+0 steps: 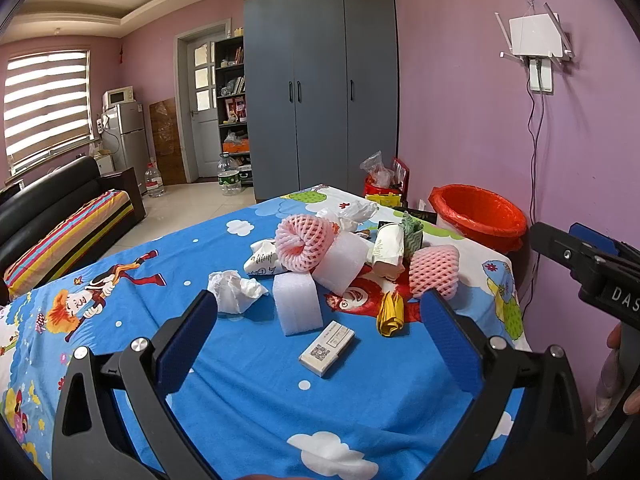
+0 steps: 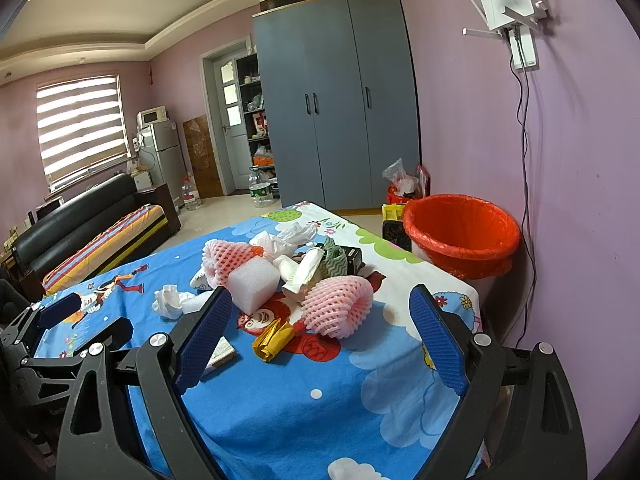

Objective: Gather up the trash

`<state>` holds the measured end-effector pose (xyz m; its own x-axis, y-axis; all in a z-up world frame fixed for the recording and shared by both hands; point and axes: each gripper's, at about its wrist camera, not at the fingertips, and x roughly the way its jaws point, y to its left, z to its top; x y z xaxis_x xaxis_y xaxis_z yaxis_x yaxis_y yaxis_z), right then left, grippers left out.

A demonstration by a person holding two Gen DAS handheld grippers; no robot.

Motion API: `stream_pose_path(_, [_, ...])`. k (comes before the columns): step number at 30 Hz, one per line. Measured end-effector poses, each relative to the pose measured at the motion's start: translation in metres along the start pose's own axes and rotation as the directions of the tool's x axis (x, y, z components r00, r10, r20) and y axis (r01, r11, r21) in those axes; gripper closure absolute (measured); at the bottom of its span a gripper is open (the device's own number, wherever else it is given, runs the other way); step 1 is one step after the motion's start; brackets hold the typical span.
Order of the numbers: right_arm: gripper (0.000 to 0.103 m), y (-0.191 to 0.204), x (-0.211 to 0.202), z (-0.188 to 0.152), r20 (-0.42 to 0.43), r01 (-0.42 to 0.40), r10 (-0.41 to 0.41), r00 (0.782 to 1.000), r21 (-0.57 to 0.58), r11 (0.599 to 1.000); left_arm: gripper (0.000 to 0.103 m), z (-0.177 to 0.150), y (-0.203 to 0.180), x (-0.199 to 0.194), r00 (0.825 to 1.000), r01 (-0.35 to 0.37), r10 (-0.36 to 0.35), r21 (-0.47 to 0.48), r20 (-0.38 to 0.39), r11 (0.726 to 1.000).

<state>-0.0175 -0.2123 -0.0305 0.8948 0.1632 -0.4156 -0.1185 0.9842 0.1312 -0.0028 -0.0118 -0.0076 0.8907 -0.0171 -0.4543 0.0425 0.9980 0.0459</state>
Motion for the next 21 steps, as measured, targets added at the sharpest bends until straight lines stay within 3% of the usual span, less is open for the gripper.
stream_pose_path(21, [0.018, -0.0024, 0.0002, 0.0006, -0.001, -0.003, 0.003, 1.000, 0.005, 1.000, 0.005, -0.0002, -0.0005, 0.0001, 1.000, 0.001, -0.001, -0.001, -0.001, 1.000])
